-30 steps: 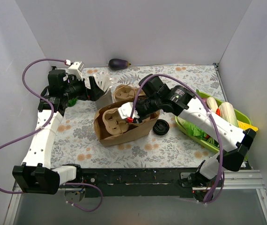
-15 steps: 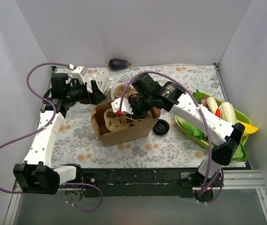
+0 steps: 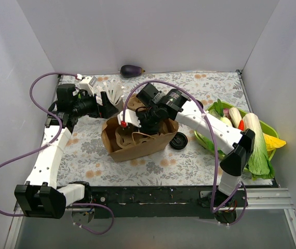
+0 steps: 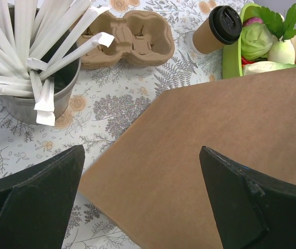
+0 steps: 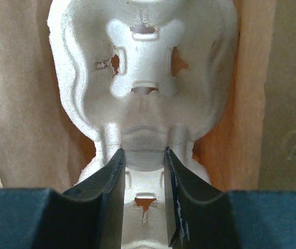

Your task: Pack the takeout coffee

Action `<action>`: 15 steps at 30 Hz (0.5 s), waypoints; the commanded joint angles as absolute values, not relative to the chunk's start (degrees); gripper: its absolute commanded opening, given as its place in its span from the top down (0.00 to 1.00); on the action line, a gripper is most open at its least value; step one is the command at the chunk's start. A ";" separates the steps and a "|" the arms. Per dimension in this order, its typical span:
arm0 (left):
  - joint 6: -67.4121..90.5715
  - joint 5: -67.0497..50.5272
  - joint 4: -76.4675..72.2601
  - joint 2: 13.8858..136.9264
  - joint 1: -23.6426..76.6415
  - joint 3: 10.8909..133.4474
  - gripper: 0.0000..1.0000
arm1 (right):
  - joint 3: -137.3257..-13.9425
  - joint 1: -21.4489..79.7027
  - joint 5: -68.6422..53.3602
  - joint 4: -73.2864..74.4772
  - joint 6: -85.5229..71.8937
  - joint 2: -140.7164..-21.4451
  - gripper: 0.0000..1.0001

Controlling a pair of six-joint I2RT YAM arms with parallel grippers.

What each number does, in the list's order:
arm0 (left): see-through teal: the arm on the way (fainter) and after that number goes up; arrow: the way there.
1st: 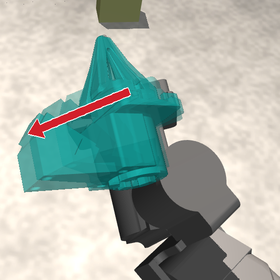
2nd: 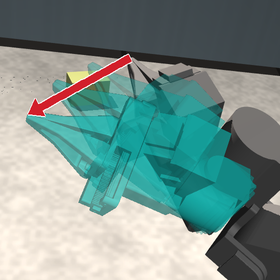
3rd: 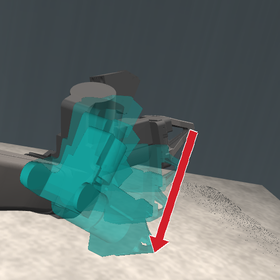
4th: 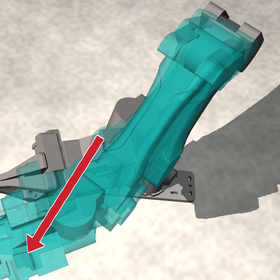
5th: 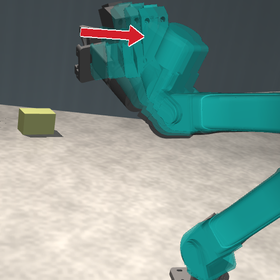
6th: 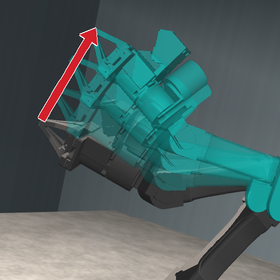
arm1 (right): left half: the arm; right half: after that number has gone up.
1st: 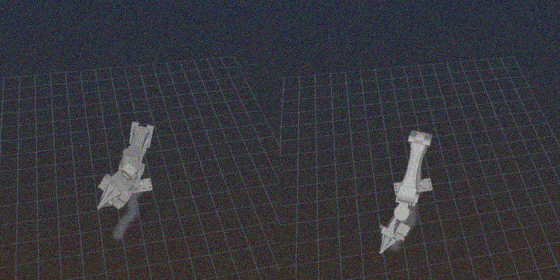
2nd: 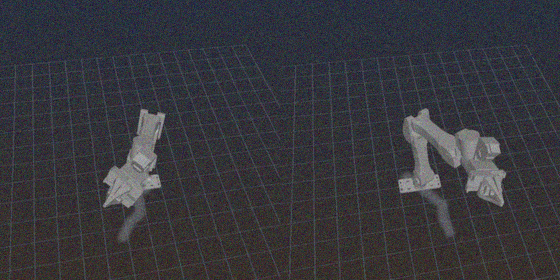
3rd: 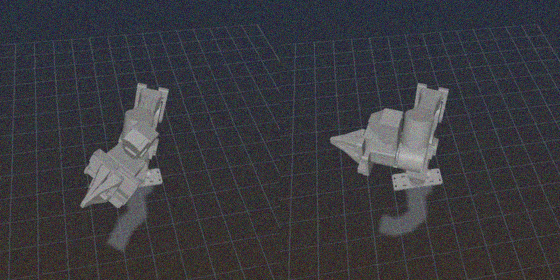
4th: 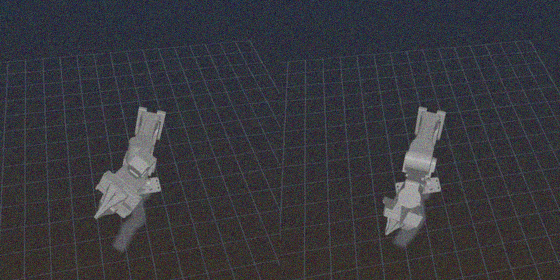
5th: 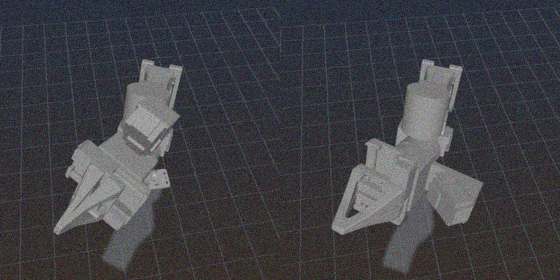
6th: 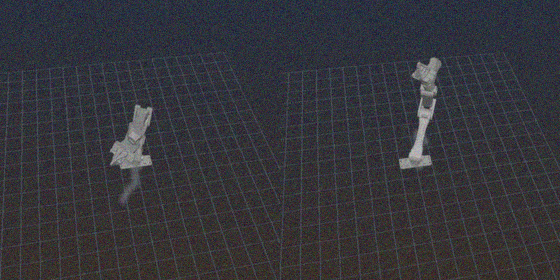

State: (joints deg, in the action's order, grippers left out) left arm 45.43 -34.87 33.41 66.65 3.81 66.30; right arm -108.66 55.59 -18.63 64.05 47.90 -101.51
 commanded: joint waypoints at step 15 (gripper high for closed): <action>44.82 -34.10 32.26 63.81 3.34 65.39 0.06 | -106.96 57.39 -14.06 63.10 60.56 -101.51 0.99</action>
